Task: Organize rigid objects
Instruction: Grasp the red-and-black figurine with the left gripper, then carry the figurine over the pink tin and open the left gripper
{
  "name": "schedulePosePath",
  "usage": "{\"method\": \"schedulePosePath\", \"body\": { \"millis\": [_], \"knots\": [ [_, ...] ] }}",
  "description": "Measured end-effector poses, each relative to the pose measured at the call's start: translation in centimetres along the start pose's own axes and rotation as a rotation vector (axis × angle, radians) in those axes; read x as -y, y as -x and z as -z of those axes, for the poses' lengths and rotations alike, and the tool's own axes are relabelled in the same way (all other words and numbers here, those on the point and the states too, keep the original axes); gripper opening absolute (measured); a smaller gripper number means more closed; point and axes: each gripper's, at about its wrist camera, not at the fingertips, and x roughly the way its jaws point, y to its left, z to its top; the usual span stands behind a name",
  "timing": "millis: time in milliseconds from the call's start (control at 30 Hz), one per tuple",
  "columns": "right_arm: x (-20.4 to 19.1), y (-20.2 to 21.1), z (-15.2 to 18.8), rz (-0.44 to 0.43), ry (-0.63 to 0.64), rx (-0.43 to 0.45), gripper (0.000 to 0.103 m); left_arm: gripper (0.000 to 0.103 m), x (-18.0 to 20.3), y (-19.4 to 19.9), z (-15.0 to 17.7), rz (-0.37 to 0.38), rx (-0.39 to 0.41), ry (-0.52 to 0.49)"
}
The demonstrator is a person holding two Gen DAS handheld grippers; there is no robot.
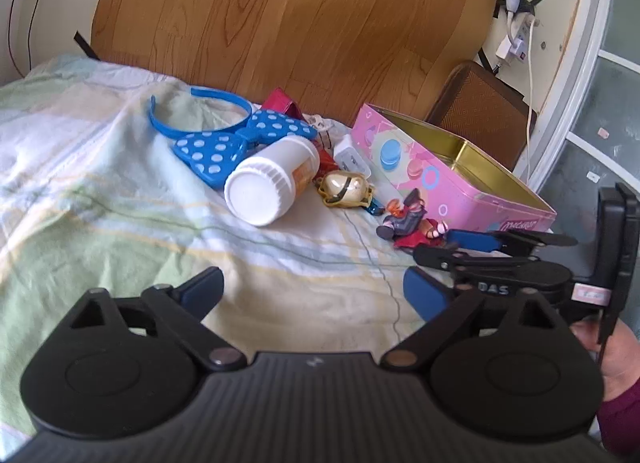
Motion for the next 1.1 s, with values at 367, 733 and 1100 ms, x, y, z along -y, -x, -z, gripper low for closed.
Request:
{"method": "schedulePosePath", "body": {
  "millis": [367, 733, 1100],
  "knots": [
    [1.4, 7.8, 4.2, -0.024, -0.050, 0.037, 0.038, 0.088, 4.9, -3.7, -1.1, 0.266, -0.096, -0.092],
    [3.9, 8.2, 6.3, -0.024, -0.159, 0.003, 0.088, 0.062, 12.5, -9.5, 0.1, 0.358, -0.258, -0.211],
    [5.3, 8.6, 3.0, 0.005, -0.156, 0.195, 0.060, 0.042, 13.3, -8.1, -5.4, 0.402, -0.091, -0.174]
  ]
}}
